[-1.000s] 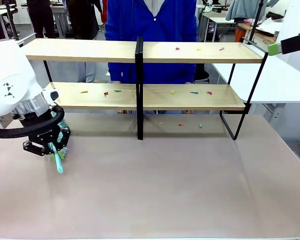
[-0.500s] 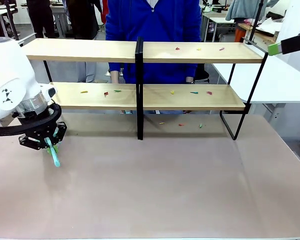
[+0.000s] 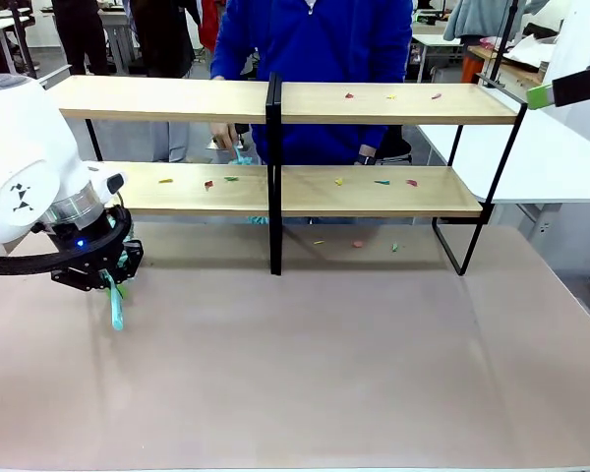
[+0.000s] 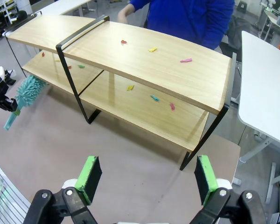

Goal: Clean the shelves.
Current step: Clean a randomly selected level of the Shelf with the Duster.

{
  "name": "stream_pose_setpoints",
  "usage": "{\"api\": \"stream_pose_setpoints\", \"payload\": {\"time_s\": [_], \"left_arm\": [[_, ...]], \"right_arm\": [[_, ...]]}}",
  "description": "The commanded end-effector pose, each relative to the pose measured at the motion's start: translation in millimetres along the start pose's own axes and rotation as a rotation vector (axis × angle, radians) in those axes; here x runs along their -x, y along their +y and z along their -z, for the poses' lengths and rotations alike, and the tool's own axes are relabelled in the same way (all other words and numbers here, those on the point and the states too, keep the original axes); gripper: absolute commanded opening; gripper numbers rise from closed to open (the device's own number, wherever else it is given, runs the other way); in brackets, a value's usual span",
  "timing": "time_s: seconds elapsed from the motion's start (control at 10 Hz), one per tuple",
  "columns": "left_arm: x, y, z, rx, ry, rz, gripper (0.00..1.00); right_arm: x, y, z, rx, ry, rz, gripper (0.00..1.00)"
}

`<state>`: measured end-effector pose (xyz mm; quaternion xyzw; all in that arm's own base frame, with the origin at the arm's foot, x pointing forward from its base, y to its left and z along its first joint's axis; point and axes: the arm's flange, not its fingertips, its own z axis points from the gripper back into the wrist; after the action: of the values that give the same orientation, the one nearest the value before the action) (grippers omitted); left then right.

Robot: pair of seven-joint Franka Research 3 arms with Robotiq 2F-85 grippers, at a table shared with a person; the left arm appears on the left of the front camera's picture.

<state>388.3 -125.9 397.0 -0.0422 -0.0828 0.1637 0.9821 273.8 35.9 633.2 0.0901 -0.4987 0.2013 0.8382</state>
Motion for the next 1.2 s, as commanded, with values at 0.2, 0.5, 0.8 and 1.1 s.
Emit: {"api": "stream_pose_setpoints", "payload": {"time_s": [0.2, 0.5, 0.8, 1.1], "left_arm": [[16.8, 12.3, -5.4, 0.079, 0.125, 0.211, 0.12], [28.5, 21.8, -14.4, 0.146, 0.235, 0.421, 0.12], [59.2, 82.2, -52.2, 0.209, 0.428, 0.879, 0.12], [88.4, 189.4, -97.4, 0.327, 0.207, 1.092, 0.12]], "right_arm": [[-0.4, 0.0, -0.3, -0.007, -0.002, 0.003, 1.00], [-0.4, 0.0, -0.3, -0.007, -0.002, 0.003, 1.00], [-0.4, 0.0, -0.3, -0.007, -0.002, 0.003, 1.00], [-0.4, 0.0, -0.3, -0.007, -0.002, 0.003, 1.00]]}}
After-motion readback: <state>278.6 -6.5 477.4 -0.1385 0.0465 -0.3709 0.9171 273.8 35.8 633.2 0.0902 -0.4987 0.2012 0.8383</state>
